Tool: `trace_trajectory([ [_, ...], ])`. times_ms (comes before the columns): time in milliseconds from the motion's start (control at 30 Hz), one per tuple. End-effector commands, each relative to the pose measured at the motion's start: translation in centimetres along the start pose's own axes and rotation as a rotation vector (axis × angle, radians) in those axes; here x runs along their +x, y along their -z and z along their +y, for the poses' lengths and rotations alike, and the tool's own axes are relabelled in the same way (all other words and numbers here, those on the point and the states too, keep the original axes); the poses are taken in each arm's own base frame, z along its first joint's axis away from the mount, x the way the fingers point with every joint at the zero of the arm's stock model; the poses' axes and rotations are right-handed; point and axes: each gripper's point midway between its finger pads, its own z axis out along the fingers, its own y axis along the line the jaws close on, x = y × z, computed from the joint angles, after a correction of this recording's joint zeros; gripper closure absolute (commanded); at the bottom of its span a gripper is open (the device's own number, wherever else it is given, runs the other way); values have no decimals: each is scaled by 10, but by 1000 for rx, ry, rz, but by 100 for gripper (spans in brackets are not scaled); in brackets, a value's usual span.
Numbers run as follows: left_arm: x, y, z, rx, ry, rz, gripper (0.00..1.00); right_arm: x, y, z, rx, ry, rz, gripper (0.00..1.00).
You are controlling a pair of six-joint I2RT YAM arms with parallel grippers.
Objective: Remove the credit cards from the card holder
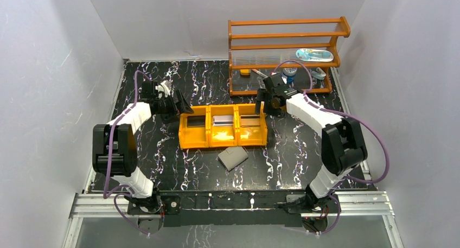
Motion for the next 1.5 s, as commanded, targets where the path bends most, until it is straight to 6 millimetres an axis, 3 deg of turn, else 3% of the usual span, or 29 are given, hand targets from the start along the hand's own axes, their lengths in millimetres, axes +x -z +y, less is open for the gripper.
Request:
trace_trajectory([
  [0,-18,34,0,-118,-52,-124,2,-25,45,11,-89,-9,-98,5],
  [133,-23,62,0,-185,-73,-223,2,4,66,18,-176,-70,-68,6],
  [333,0,100,2,-240,-108,-290,2,63,91,23,-189,-170,-52,7],
  [467,12,114,10,-281,-140,-325,2,98,95,38,-169,-229,-52,7],
  [700,41,109,31,-322,-144,-289,2,137,88,88,-111,-200,-38,5],
  [900,45,111,29,-311,-147,-287,2,152,67,130,-83,-163,7,3],
  [1033,45,110,31,-325,-145,-267,2,157,52,141,-6,-141,31,2],
  [1267,47,111,33,-335,-142,-255,2,180,33,137,98,-107,85,3],
  [1467,49,110,29,-311,-146,-250,2,206,37,127,163,-48,101,13],
])
